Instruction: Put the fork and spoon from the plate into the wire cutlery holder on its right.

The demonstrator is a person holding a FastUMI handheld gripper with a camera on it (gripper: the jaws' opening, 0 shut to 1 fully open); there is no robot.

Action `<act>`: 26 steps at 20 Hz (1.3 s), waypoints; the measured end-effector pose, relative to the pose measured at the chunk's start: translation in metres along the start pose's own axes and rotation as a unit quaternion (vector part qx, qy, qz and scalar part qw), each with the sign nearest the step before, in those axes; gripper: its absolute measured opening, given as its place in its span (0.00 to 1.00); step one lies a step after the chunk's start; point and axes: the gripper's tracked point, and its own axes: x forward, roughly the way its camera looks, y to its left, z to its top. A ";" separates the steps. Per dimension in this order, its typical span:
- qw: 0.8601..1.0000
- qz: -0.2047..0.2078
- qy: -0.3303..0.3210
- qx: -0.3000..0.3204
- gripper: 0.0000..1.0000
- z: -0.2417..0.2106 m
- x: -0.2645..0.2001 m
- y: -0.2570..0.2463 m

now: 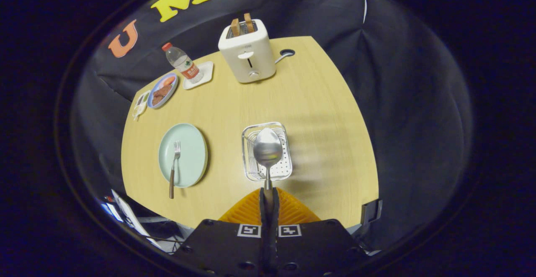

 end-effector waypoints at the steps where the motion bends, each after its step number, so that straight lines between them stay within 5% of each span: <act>1: 1.000 0.008 0.008 0.011 0.02 -0.002 0.002 0.000; 10: 0.999 0.026 -0.012 0.027 0.13 0.011 0.008 0.013; 17: 0.989 0.005 -0.140 -0.042 0.94 0.044 -0.029 0.037; 26: 0.963 0.053 -0.251 -0.082 0.94 0.037 -0.052 0.152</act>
